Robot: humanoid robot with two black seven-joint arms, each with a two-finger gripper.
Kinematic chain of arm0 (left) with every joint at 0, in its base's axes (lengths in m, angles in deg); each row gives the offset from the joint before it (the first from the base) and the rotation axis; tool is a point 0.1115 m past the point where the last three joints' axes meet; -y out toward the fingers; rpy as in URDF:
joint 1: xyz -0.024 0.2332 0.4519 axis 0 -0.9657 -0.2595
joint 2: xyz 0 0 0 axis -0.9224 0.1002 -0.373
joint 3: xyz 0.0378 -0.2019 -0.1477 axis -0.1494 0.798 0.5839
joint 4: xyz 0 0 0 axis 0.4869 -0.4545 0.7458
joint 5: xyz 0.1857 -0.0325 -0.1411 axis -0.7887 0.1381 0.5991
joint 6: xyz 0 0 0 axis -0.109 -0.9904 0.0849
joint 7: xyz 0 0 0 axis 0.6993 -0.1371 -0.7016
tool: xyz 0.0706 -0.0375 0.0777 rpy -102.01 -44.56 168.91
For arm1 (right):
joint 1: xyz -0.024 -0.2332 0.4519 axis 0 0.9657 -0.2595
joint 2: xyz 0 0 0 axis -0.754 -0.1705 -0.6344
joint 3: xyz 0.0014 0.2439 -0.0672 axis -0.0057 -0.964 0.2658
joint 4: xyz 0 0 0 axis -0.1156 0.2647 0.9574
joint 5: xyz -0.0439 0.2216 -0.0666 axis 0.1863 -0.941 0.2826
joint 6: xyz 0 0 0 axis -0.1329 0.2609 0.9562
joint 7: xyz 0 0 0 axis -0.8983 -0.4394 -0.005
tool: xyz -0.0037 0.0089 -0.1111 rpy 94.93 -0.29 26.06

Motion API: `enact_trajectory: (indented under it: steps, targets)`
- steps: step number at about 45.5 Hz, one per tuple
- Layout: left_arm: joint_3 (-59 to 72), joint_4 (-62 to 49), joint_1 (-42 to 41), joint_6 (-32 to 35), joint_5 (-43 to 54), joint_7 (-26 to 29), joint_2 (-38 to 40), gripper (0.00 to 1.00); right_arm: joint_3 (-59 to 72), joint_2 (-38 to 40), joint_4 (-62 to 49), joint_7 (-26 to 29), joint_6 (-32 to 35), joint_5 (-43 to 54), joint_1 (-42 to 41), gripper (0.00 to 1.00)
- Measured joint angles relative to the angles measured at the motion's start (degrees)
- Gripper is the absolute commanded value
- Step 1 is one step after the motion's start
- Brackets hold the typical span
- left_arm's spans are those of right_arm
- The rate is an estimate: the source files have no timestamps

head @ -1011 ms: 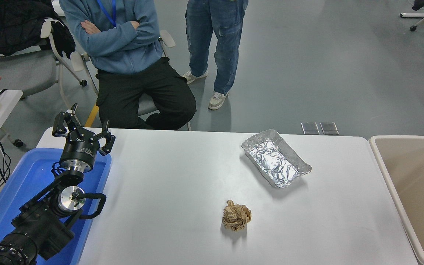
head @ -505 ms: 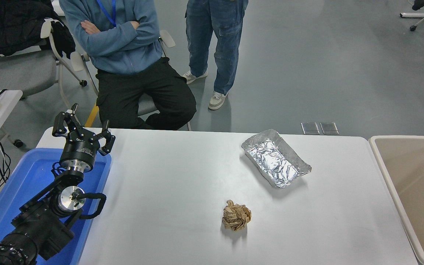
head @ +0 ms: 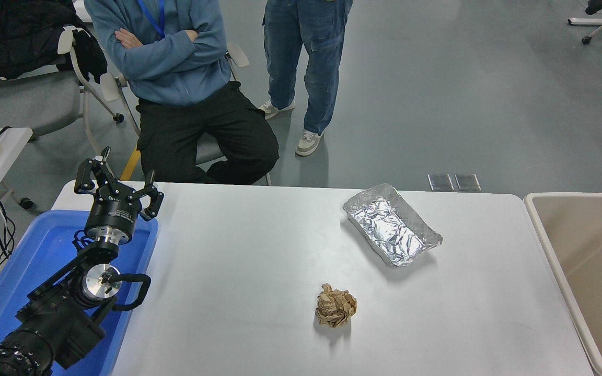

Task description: Dispose of the paper cup in the dustbin

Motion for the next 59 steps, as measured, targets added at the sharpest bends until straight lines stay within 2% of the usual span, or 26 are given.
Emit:
enact_trajectory:
  steps: [9, 17, 27, 34, 44, 59]
  targets:
    - [0.0, 0.0, 0.0, 0.0, 0.0, 0.0, 0.0, 1.0, -3.5, 1.3, 0.1, 1.6, 10.1, -2.9, -1.9, 1.0]
    - [0.0, 0.0, 0.0, 0.0, 0.0, 0.0, 0.0, 1.0, -4.7, 1.5, 0.8, 1.9, 16.2, -3.8, -2.8, 1.0]
    - [0.0, 0.0, 0.0, 0.0, 0.0, 0.0, 0.0, 1.0, -6.8, 5.6, 13.8, -0.9, 18.9, -3.9, -1.9, 1.0]
    - [0.0, 0.0, 0.0, 0.0, 0.0, 0.0, 0.0, 1.0, -9.1, 8.7, 26.1, -5.1, 16.2, -1.9, -0.1, 1.0]
    - [0.0, 0.0, 0.0, 0.0, 0.0, 0.0, 0.0, 1.0, -11.5, 8.2, 38.5, -11.8, 6.5, 5.2, 1.5, 1.0]
    - [0.0, 0.0, 0.0, 0.0, 0.0, 0.0, 0.0, 1.0, -12.1, 0.9, 43.0, -18.0, -1.8, 13.2, 4.0, 1.0]
